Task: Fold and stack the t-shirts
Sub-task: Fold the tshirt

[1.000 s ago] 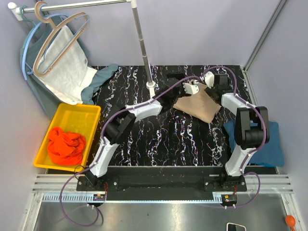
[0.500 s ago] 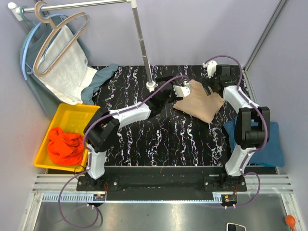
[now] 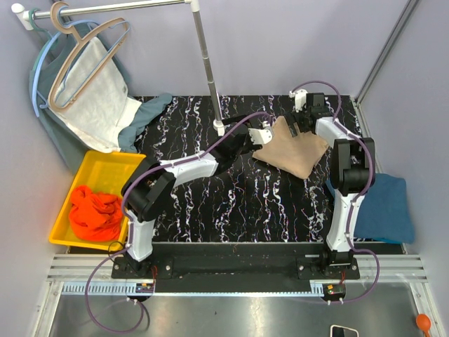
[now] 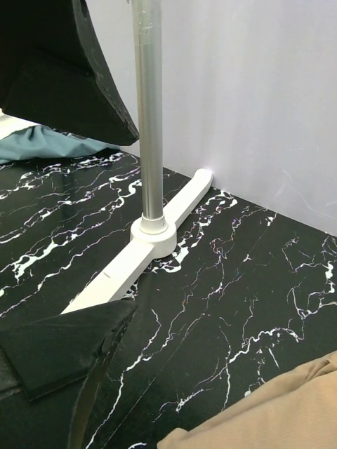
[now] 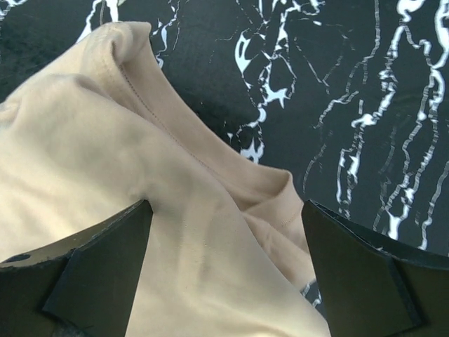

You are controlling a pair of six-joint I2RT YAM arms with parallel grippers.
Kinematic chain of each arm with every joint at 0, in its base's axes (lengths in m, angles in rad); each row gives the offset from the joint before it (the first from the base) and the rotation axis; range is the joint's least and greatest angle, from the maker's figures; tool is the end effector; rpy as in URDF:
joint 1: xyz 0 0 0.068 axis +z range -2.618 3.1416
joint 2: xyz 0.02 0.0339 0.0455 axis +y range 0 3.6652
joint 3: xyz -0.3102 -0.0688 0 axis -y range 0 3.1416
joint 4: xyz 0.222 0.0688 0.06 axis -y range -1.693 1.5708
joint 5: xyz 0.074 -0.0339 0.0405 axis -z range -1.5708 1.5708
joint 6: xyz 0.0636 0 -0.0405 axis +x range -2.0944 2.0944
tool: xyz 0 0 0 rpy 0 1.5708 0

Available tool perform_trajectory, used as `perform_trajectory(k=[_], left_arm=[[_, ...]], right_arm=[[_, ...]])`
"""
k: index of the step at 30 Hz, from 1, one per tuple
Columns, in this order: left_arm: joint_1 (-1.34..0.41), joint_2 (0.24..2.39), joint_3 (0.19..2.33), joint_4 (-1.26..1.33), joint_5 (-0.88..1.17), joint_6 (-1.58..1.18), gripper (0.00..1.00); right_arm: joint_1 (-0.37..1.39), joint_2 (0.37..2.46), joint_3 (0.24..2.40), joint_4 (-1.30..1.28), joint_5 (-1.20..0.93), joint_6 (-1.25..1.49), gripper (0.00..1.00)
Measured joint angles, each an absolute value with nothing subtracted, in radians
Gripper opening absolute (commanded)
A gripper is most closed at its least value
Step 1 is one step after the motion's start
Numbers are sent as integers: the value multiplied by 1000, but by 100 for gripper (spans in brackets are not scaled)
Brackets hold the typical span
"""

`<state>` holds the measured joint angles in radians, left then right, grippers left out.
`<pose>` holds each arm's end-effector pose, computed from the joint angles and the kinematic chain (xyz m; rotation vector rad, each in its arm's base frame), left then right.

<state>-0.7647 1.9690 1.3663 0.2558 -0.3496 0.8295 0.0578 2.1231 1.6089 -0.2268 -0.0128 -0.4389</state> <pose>0.3636 -0.3186 0.2775 1.1941 1.4956 0.3784 0.5062 0.0301 0.2278 -0.5762 2.2457 -0.1788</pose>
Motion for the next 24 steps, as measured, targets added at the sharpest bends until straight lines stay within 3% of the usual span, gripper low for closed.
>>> perform_trajectory(k=[13,24], left_arm=[[-767,1976,1367,256,-365,818,99],[-769,1981,1369,255,-369,806,99]], right_arm=[[58,2253,1734,-255,-6,-437,98],[61,2130,1677,-328,-1,-418,100]])
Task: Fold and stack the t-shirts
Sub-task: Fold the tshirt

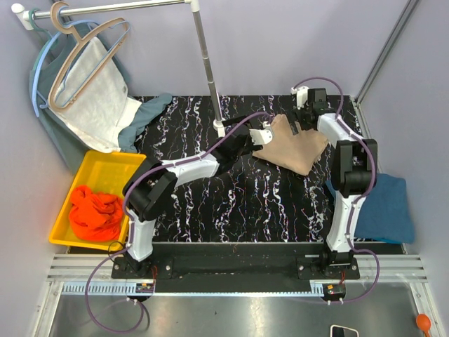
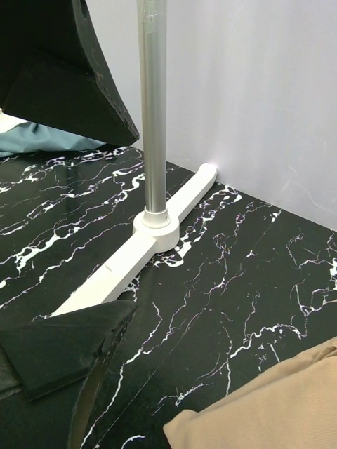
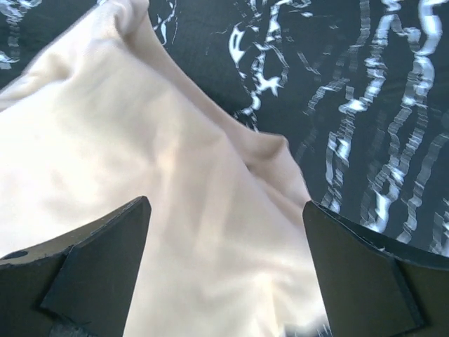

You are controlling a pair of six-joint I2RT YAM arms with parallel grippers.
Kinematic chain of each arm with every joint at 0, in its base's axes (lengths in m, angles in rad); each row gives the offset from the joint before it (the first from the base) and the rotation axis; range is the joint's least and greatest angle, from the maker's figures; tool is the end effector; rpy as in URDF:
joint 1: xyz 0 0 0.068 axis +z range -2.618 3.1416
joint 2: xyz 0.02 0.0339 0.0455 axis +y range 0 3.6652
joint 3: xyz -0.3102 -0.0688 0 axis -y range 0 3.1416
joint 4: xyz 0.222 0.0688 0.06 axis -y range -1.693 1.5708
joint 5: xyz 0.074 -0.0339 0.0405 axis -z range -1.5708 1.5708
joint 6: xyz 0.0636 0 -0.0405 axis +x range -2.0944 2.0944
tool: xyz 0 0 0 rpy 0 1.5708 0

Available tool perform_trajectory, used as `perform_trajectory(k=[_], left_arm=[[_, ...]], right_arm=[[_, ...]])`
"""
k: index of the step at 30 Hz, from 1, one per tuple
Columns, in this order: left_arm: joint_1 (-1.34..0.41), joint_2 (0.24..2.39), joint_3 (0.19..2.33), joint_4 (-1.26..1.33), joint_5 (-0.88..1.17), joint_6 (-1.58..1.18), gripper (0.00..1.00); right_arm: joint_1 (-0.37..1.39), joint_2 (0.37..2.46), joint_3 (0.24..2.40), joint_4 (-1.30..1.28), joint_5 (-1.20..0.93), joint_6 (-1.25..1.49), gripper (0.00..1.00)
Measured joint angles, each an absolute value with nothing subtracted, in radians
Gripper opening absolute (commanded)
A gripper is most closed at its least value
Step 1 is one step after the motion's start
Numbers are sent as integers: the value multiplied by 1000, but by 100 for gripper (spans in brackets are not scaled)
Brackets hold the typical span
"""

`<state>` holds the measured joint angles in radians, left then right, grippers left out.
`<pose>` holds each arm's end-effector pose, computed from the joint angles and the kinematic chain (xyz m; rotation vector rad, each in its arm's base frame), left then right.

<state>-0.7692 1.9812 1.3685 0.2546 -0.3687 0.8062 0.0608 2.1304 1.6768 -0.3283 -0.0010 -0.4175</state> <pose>0.3642 -0.3207 0.2726 1.1771 1.5195 0.3798 0.5072 0.0309 0.2361 -0.5594 2.2921 -0.1731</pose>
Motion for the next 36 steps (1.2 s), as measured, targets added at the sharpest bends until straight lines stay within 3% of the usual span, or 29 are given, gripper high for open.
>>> perform_trajectory(k=[12,16,24,36], left_arm=[[-769,1981,1486,133,-330,717,99],[-760,2021,1563,59,-281,690,99],[-704,2275,1972,-120,-144,584,99],[-696,2511,2158,-137,29,552,99]], right_arm=[[56,1814,1549,-395,27,-295,100],[40,1800,1504,-420,25,-224,100],[0,1801,1472,-496,15,-124,100],[1,1800,1341,-499,48,-123,100]])
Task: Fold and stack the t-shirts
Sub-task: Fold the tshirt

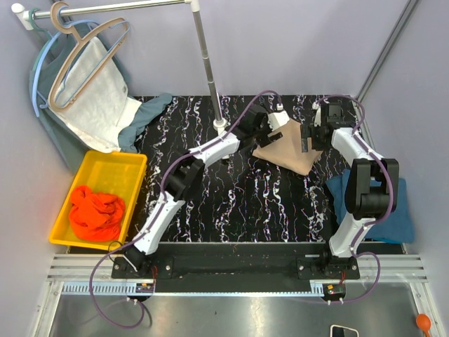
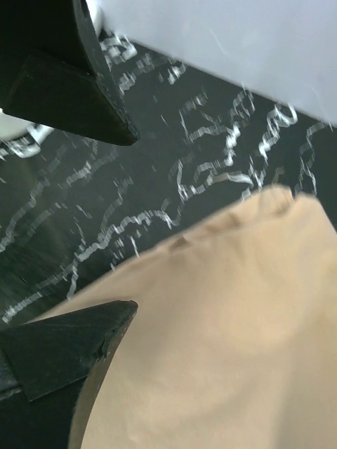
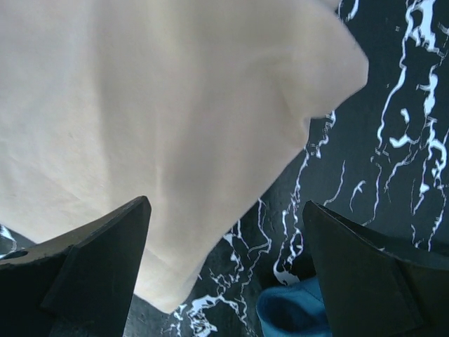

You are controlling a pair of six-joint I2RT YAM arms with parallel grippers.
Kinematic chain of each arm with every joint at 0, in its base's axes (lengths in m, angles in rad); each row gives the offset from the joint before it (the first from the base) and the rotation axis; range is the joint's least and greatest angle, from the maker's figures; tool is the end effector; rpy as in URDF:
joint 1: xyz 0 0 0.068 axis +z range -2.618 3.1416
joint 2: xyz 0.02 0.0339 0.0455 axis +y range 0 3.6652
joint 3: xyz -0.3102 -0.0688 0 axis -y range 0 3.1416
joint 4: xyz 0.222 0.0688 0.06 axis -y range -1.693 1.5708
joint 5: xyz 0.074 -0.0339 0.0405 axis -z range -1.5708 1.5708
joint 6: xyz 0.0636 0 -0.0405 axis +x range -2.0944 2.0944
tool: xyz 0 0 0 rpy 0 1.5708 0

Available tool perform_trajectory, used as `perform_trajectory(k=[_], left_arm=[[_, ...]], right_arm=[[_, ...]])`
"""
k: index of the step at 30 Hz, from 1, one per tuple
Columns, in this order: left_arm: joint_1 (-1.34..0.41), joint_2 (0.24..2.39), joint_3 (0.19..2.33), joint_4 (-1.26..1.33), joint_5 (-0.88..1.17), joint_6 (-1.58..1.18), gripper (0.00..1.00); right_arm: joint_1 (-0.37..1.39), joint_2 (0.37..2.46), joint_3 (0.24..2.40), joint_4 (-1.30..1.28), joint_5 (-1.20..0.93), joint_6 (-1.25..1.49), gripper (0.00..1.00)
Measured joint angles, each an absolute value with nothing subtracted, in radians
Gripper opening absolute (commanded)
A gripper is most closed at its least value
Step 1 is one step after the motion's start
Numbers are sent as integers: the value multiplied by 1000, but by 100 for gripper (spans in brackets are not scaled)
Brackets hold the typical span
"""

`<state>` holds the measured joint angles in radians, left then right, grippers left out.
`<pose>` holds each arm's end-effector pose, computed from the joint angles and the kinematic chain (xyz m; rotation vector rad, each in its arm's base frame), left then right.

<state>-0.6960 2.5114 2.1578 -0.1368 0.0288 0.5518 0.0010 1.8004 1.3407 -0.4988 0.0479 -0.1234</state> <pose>0.4754 -0.3996 0.2109 1.2197 1.6640 -0.1188 0.3952 -0.0027 0.2583 -0.1382 2.5275 -0.1095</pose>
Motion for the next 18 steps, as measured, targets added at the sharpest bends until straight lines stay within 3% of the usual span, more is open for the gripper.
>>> perform_trajectory(k=[18], left_arm=[[-731,2568,2259,-390,135,624,99]], right_arm=[[2,1679,1274,-527,72,-170,100]])
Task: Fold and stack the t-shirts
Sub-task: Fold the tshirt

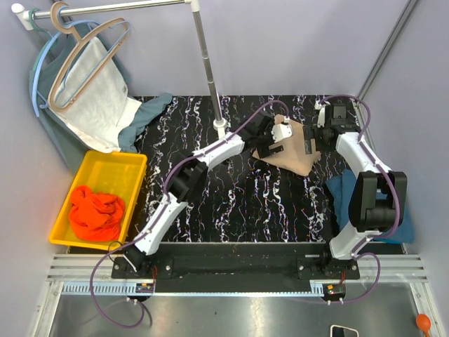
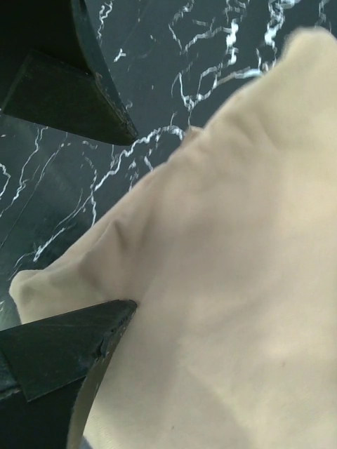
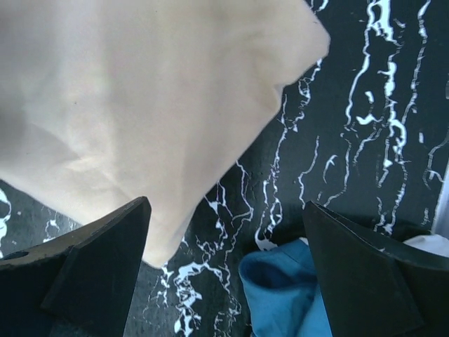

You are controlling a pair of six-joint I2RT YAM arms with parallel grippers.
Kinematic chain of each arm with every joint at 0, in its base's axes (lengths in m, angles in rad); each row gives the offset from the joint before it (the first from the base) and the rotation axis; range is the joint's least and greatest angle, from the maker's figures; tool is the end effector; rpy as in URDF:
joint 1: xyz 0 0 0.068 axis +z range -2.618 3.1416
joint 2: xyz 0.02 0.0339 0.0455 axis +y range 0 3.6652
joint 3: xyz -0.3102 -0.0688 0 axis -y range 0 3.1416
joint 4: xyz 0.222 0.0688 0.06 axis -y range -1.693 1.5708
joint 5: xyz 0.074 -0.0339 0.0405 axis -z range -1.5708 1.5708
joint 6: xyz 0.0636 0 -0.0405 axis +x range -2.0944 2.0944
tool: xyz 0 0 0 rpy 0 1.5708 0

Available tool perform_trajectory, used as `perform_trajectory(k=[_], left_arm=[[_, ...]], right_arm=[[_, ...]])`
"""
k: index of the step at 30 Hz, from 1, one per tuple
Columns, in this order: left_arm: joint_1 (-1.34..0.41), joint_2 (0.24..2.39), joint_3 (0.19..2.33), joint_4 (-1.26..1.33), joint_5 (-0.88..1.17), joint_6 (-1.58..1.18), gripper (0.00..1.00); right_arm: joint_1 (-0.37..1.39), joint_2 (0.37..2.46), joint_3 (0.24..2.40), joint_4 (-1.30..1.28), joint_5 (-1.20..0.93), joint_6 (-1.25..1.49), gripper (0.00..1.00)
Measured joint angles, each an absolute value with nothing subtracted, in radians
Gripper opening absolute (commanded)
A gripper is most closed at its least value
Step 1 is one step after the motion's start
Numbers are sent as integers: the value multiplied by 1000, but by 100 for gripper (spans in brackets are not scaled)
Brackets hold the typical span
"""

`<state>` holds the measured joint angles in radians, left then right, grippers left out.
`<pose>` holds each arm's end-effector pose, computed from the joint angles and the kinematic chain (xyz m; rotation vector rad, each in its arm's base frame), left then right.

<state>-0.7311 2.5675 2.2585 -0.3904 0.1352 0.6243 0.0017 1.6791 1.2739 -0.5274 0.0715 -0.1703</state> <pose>0.4521 -0.4170 0.1834 1.4791 1.7235 -0.2099 0.3631 -0.0039 0.2791 -0.1858 2.5002 -0.1591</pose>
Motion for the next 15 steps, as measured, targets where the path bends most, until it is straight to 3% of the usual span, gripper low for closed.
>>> perform_trajectory(k=[6,15], left_arm=[[-747,2554,2233,-410,126,674,99],[-781,2315,1847,-363,96,665,96]], right_arm=[[2,1592,1267,-557,86,-205,100],[-3,1536,1180,-577,110,-216,100]])
